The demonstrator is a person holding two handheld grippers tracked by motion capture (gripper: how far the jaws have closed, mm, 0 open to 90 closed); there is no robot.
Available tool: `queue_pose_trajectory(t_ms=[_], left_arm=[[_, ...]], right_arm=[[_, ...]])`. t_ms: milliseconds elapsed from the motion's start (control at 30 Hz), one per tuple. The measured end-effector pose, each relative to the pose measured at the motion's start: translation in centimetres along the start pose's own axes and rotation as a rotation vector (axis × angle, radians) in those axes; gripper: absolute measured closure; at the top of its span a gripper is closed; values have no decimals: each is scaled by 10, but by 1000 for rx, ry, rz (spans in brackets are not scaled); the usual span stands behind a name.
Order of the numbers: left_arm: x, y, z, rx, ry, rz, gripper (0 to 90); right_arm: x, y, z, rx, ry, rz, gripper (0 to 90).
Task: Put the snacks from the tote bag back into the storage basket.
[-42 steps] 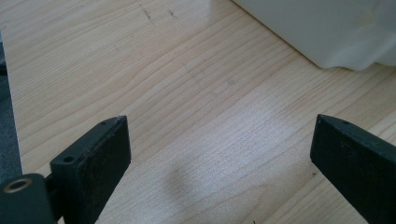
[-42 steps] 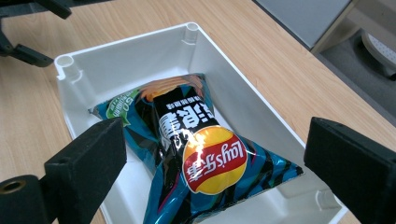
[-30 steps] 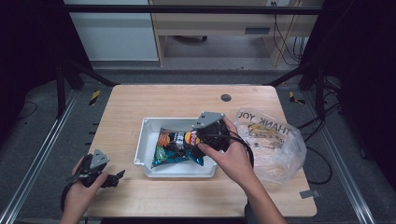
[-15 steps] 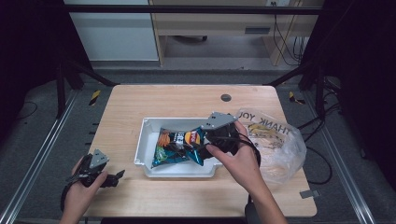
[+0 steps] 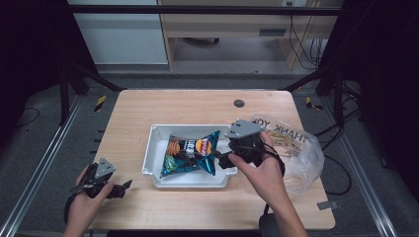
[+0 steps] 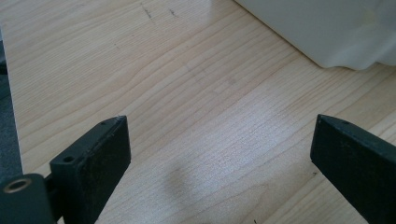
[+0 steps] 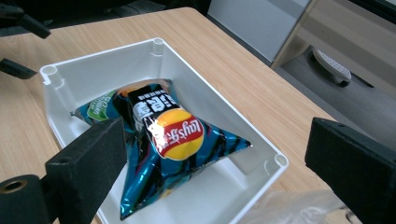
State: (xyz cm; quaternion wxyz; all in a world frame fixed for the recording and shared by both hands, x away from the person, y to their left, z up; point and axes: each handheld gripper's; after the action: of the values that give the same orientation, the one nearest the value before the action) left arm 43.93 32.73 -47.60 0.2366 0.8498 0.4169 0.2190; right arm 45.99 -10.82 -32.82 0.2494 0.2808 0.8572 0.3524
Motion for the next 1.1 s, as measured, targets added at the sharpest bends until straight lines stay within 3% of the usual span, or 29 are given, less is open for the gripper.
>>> queue_pose_trajectory(t_ms=[467, 633, 1100], left_arm=[[-1, 0, 0, 1, 0, 1, 46], [0, 0, 0, -1, 1, 0, 46], [-1, 0, 1, 2, 0, 2, 46]], right_arm=[[-19, -22, -10, 3, -48, 77, 59], [-27, -28, -12, 19, -105, 107, 58], [-50, -52, -9, 59, -183, 198, 58]])
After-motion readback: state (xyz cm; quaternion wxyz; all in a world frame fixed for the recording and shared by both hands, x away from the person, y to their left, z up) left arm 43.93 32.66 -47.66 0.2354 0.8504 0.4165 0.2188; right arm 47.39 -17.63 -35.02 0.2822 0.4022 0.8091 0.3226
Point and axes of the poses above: each handheld gripper's, and its own axes: z roughly forward along the jaws, y roughly out of its top, x roughly to its left, and after that the axes turned 8 degrees about x, right-handed
